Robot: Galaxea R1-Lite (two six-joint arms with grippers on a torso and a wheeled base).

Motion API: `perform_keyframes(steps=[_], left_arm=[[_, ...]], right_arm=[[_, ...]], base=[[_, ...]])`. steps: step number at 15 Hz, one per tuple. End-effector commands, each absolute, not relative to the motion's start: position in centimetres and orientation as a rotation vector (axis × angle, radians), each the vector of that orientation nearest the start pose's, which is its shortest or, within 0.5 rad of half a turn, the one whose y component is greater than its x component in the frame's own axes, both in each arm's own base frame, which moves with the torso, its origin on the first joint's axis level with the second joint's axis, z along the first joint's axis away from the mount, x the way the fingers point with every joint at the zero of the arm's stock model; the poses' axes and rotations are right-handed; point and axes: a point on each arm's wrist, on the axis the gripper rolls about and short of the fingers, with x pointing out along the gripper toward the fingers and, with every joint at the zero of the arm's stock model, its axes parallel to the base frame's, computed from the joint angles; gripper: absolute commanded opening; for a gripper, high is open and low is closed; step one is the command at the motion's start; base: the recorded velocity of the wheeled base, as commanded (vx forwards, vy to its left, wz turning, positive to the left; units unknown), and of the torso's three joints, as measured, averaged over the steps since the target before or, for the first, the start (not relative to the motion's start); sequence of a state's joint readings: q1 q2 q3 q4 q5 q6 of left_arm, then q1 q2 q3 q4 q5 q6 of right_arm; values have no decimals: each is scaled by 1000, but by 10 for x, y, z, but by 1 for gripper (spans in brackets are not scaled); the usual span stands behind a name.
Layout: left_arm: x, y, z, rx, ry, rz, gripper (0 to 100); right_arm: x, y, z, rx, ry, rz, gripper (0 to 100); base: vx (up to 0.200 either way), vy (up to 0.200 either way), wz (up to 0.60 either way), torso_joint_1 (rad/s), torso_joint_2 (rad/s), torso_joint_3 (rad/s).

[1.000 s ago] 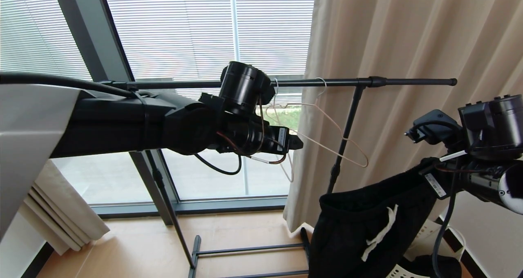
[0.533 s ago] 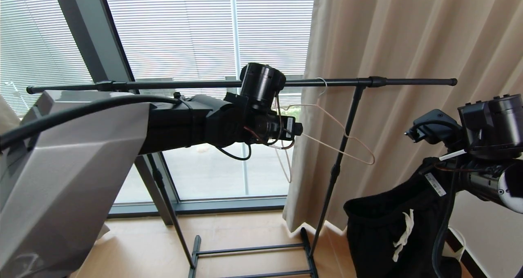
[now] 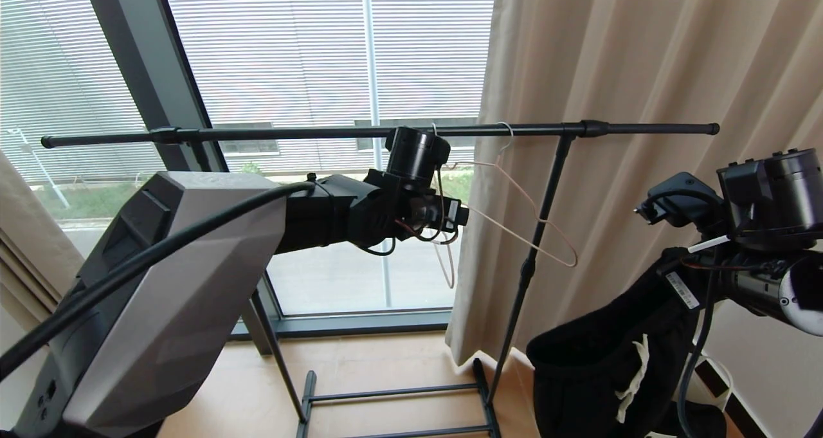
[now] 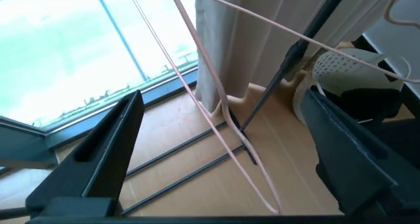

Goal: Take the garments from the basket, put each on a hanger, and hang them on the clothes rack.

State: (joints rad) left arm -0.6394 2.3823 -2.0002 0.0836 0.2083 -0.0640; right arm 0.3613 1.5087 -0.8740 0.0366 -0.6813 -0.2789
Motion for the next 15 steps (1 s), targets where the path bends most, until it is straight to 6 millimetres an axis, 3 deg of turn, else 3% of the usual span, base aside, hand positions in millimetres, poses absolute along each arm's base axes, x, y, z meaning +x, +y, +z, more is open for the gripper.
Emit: perform_keyframes(steps=[1, 6, 15], left_arm=[[409, -296, 148, 152, 460, -393, 100], [415, -293, 137, 190, 470, -343, 100], [422, -281, 143, 204, 451, -261, 100]], right_arm=[[232, 73, 195, -605, 631, -225, 0], [232, 73, 194, -606, 634, -225, 0], [233, 73, 194, -607, 635, -224, 0]], base=[[0, 0, 0, 0, 0, 0], [0, 0, 0, 0, 0, 0], [0, 0, 0, 0, 0, 0]])
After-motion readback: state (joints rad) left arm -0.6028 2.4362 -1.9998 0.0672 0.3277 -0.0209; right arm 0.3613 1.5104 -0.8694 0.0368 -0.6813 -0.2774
